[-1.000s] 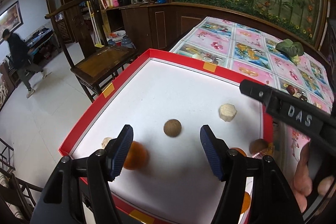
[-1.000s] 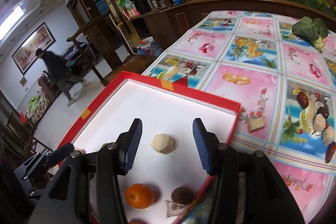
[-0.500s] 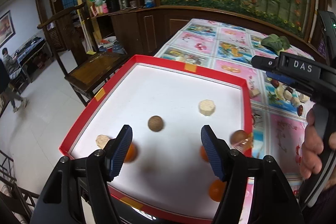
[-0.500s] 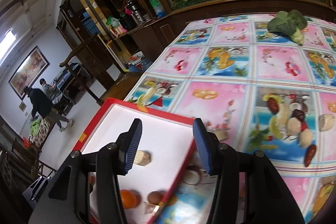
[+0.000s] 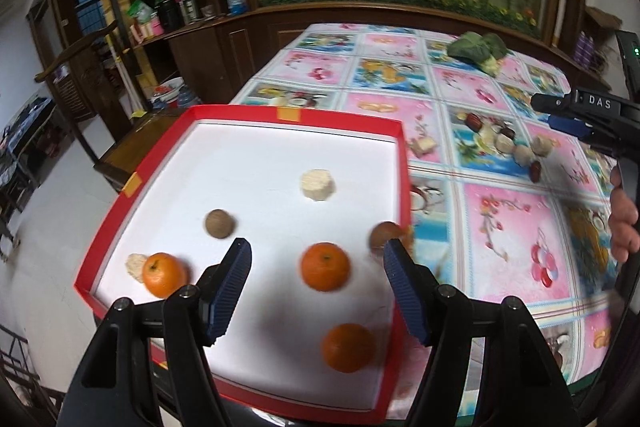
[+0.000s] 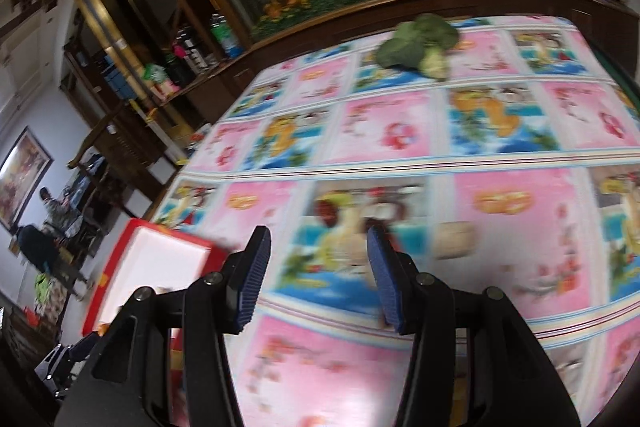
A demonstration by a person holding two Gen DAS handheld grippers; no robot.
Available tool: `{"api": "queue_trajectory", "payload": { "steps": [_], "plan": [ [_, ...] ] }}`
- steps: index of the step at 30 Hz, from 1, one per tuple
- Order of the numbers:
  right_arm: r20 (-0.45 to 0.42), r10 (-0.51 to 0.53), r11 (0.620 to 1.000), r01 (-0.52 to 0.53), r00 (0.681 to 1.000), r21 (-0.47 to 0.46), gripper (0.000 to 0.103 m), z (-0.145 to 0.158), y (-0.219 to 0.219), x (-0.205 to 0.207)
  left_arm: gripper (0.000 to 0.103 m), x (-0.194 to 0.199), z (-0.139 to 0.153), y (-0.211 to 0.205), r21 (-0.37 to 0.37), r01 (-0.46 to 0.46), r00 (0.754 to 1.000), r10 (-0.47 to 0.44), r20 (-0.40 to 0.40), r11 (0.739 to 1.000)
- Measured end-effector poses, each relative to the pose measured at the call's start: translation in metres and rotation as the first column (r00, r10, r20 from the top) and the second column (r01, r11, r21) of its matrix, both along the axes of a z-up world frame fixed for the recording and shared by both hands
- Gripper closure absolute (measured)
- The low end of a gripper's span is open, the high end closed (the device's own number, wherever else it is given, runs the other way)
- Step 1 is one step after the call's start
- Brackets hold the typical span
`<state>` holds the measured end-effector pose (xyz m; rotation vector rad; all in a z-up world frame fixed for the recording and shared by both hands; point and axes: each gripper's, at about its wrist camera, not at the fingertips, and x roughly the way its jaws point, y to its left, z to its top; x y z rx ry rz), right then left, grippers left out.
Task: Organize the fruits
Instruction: 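Move both open grippers from the box back toward the items on the cloth, then grasp a red date with the right gripper while the left approaches the cake pieces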
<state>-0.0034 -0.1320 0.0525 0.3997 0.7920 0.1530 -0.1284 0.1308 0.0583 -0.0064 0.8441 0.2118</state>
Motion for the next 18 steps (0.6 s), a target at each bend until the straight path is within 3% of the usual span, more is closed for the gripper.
{"api": "queue_trajectory", "payload": {
  "steps": [11,14,18],
  "plan": [
    [-0.087,-0.060,0.997,0.056,0.994,-0.053,0.051,-0.010,-0.079,-0.012,0.035,0.028,0.000,-0.047,0.013,0.148,0.989,-0.148,0.003,0.989],
    [-0.121,-0.044,0.999,0.041,0.992,-0.023,0.051,-0.018,-0.081,-0.008,0.035,0.040,-0.008,-0.059,-0.003,0.178,0.984,-0.178,-0.017,0.984],
    [-0.159,0.052,0.997,-0.062,0.986,-0.055,0.051,-0.024,-0.057,-0.005,0.035,0.051,-0.016,-0.068,-0.031,0.201,0.979,-0.202,-0.030,0.979]
  ]
}}
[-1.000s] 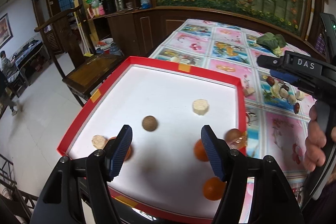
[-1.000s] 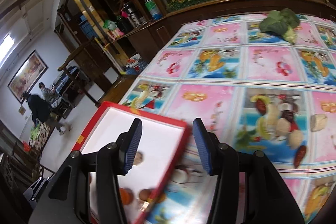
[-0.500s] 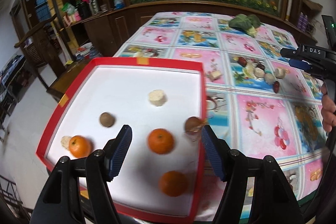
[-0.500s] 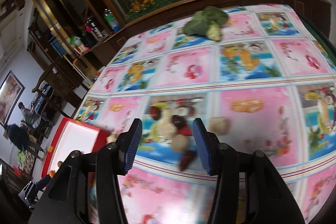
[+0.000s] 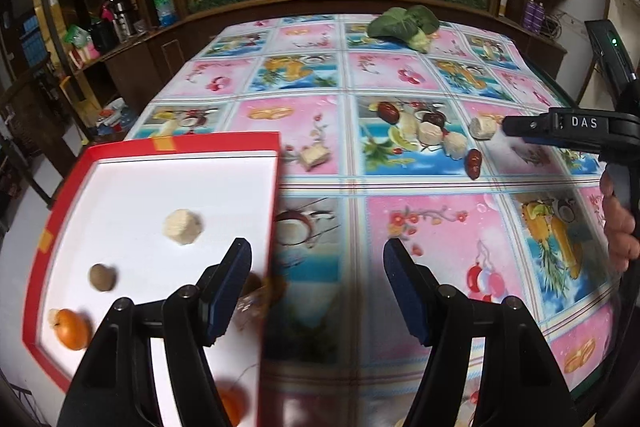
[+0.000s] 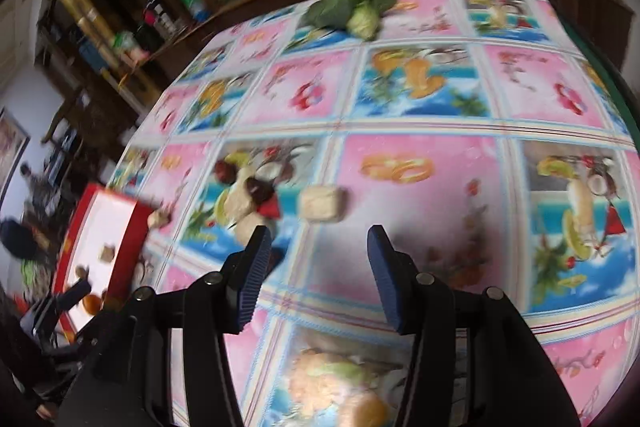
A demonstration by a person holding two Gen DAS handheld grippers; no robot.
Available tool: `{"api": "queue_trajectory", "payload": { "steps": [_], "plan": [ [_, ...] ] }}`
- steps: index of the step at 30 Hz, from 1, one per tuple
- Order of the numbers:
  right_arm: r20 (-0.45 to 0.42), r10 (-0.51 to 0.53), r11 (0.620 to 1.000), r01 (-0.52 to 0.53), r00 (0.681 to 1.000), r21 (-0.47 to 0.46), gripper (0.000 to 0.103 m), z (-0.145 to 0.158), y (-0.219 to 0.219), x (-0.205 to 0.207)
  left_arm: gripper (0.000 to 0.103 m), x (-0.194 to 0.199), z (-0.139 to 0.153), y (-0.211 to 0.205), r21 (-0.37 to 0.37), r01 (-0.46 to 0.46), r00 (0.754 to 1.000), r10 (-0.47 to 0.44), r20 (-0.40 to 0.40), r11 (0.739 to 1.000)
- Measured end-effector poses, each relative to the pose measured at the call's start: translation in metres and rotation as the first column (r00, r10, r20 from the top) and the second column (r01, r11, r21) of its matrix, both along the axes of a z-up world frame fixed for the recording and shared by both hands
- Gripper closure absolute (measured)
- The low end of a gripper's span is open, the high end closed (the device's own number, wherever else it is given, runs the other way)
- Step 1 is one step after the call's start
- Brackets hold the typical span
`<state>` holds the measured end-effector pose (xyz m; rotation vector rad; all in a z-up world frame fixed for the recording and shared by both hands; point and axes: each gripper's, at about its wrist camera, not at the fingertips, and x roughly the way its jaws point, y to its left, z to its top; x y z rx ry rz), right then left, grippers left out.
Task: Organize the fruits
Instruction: 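Grasp a red date with the right gripper while the left approaches the cake pieces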
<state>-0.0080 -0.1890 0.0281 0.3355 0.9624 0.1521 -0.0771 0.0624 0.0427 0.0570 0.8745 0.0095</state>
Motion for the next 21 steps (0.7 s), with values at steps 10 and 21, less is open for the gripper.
{"api": "queue_trajectory", "payload": {
  "steps": [10,21],
  "plan": [
    [-0.076,0.065,0.998,-0.065,0.995,0.003,0.062,-0.019,0.041,0.008,0.035,0.043,0.014,0.011,0.058,0.095,0.995,-0.096,0.007,0.994],
    [-0.047,0.021,0.972,-0.031,0.999,-0.231,0.086,-0.025,0.060,0.007,0.036,0.102,-0.002,-0.007,0.200,0.316,0.947,-0.296,-0.125,0.927]
  ]
}}
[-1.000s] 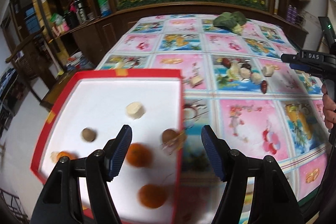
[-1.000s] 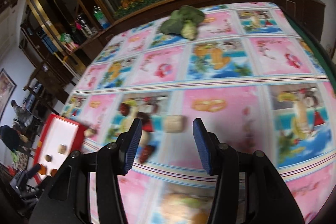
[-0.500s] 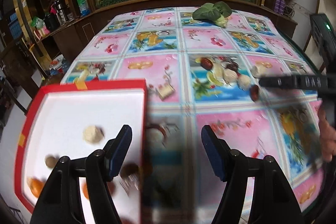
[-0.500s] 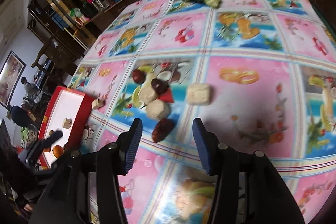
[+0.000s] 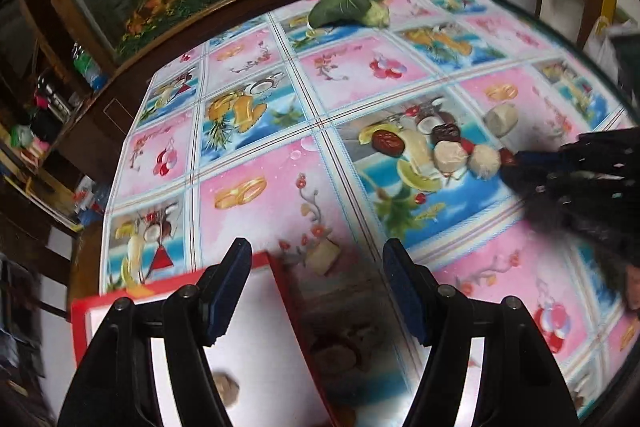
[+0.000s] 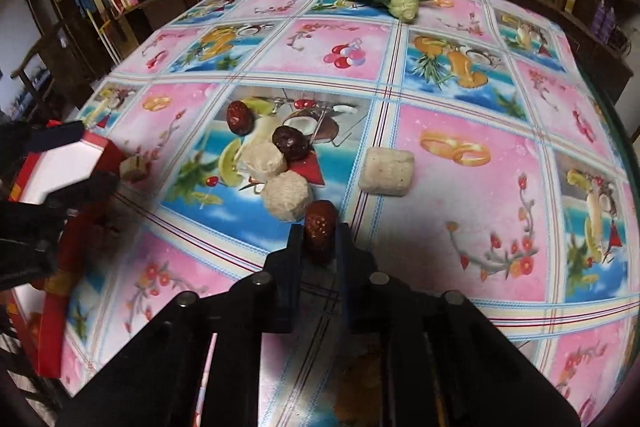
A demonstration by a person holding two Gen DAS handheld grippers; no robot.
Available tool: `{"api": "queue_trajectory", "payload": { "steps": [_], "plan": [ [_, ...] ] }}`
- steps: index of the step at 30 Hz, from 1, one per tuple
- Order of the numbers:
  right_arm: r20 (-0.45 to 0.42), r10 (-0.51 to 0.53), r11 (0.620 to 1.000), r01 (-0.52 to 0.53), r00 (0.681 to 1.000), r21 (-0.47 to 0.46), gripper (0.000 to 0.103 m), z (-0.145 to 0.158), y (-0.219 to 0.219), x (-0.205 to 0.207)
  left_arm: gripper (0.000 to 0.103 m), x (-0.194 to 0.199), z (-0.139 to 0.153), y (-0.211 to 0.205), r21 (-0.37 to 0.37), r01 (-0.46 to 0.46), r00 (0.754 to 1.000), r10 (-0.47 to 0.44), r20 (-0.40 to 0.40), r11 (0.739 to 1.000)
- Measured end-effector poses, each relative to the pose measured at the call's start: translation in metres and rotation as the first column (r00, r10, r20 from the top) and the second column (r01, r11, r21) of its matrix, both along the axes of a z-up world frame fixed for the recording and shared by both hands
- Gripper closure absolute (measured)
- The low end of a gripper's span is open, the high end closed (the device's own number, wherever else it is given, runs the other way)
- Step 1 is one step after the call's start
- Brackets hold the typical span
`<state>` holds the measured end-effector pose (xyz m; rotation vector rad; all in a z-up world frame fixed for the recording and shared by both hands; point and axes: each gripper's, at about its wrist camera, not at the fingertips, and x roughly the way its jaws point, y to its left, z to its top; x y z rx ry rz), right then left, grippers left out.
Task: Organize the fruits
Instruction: 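Grasp a red date with the right gripper while the left approaches the cake pieces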
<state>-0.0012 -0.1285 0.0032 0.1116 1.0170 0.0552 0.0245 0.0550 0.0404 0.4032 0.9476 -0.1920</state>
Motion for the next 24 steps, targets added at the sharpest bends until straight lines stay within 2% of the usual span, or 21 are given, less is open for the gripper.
{"api": "queue_trajectory", "payload": {
  "steps": [3,7,9,16,22,24],
  "plan": [
    [-0.007,-0.009,0.999,0.009,1.000,0.035,0.086,0.000,-0.005,0.001,0.044,0.008,-0.010,-0.005,0.020,0.055,0.998,-0.054,-0.041,0.998],
    [-0.017,-0.013,0.998,0.014,1.000,0.068,0.086,0.001,-0.007,0.001,0.047,0.010,-0.022,-0.007,0.047,0.098,0.993,-0.094,-0.078,0.994],
    [-0.022,-0.020,0.996,0.022,1.000,0.085,0.086,0.001,-0.009,0.002,0.054,0.012,-0.025,-0.006,0.033,0.093,0.991,-0.089,-0.099,0.995],
    [-0.027,-0.023,0.995,0.026,0.999,0.096,0.086,0.000,-0.010,0.003,0.064,0.018,-0.028,0.001,-0.066,0.066,0.988,-0.074,-0.132,0.996],
    [-0.040,-0.028,0.990,0.034,0.999,0.137,0.086,0.001,-0.015,0.003,0.071,0.013,-0.029,0.005,-0.094,0.045,0.989,-0.058,-0.139,0.995],
    [-0.044,-0.023,0.988,0.029,0.999,0.150,0.086,0.001,-0.014,0.002,0.076,0.012,-0.029,0.006,-0.104,0.039,0.989,-0.053,-0.140,0.994]
  ]
}}
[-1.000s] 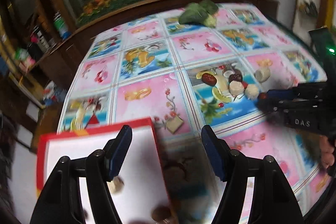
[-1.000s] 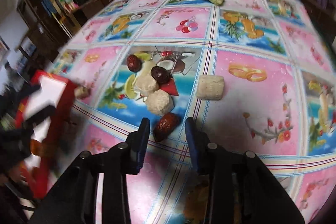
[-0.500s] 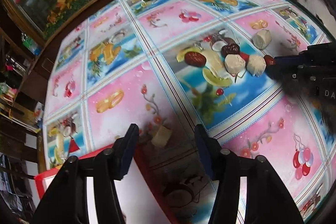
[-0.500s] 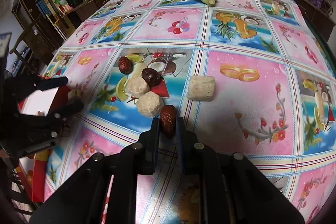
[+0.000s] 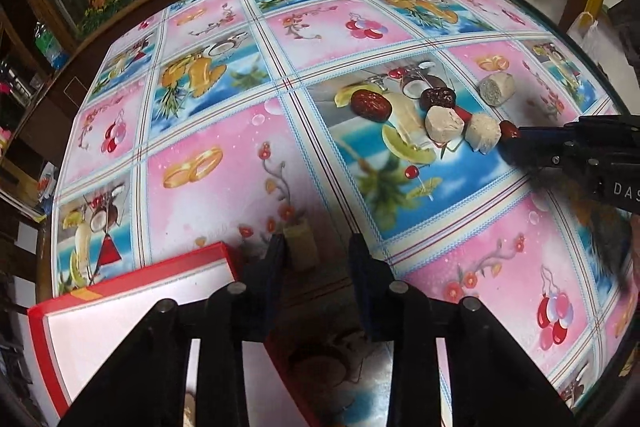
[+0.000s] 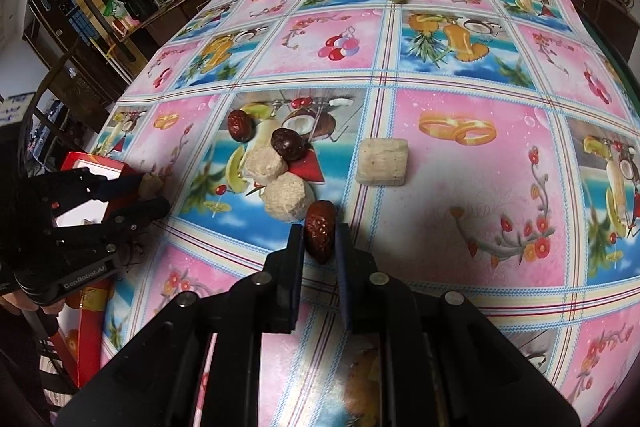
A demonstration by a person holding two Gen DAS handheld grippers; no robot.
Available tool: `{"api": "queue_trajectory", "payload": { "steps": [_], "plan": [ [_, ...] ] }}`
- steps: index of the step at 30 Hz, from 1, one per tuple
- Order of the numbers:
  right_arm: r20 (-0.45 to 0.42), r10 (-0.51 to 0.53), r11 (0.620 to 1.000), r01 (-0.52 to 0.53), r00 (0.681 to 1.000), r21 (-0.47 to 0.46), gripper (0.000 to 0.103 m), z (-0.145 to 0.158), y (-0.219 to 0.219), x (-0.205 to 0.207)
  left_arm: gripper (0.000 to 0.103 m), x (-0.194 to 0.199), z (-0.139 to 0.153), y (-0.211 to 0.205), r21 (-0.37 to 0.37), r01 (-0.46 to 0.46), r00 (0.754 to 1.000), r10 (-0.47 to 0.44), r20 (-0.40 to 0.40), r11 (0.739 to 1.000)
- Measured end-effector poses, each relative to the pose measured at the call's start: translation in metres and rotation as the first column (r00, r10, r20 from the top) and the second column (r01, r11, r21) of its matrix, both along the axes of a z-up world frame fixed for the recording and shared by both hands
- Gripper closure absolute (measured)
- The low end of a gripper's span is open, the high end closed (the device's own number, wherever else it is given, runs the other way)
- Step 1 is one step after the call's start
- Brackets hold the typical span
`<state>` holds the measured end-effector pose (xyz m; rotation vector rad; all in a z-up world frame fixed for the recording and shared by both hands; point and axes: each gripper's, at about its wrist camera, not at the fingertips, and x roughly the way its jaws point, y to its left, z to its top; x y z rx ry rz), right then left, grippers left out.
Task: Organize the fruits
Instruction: 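Grasp a red date with the right gripper while the left approaches the cake pieces, then carry the red date over the red box with the right gripper while the left holds a beige cake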
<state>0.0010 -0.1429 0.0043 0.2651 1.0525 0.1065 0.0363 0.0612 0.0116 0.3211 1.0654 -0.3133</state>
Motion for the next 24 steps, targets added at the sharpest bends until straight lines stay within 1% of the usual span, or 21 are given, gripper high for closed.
{"api": "queue_trajectory", "payload": {
  "steps": [1,3,4,8,11,15,16,21,22,24],
  "plan": [
    [0.000,0.002,1.000,-0.002,1.000,0.005,0.086,0.000,0.001,0.000,0.078,0.000,0.000,0.000,-0.014,-0.006,1.000,0.006,-0.004,1.000],
    [0.010,0.007,1.000,-0.007,1.000,0.014,0.086,0.002,0.002,-0.001,0.089,0.000,0.000,0.001,-0.032,-0.020,1.000,0.019,-0.007,0.999],
    [0.016,0.007,1.000,-0.008,1.000,0.016,0.086,0.003,0.002,-0.002,0.090,0.000,-0.001,-0.001,-0.039,-0.024,1.000,0.023,-0.006,0.999],
    [0.039,-0.006,1.000,0.005,0.999,0.027,0.086,0.008,-0.002,-0.004,0.090,-0.002,0.000,-0.001,-0.038,-0.066,0.998,0.066,0.003,0.997],
    [0.044,-0.019,0.999,0.018,0.999,0.027,0.086,0.009,-0.005,-0.004,0.091,-0.009,0.004,0.001,-0.043,-0.104,0.994,0.105,0.028,0.994],
    [0.050,-0.022,0.999,0.021,0.999,0.030,0.086,0.010,-0.007,-0.004,0.091,-0.030,0.019,0.003,-0.085,-0.130,0.989,0.136,0.065,0.988],
    [0.055,-0.023,0.999,0.021,0.998,0.034,0.086,0.011,-0.008,-0.004,0.091,-0.039,0.026,0.003,-0.101,-0.137,0.986,0.146,0.086,0.985],
    [0.126,-0.025,0.999,0.021,0.992,0.037,0.086,0.023,-0.009,-0.010,0.091,-0.094,0.058,0.013,-0.122,-0.183,0.957,0.205,0.204,0.976],
    [0.142,-0.028,0.999,0.023,0.990,0.032,0.086,0.025,-0.009,-0.011,0.091,-0.110,0.065,0.019,-0.120,-0.199,0.946,0.222,0.236,0.973],
    [0.168,-0.029,0.999,0.025,0.985,0.028,0.086,0.029,-0.008,-0.013,0.091,-0.136,0.075,0.033,-0.133,-0.234,0.926,0.263,0.272,0.963]
  ]
}}
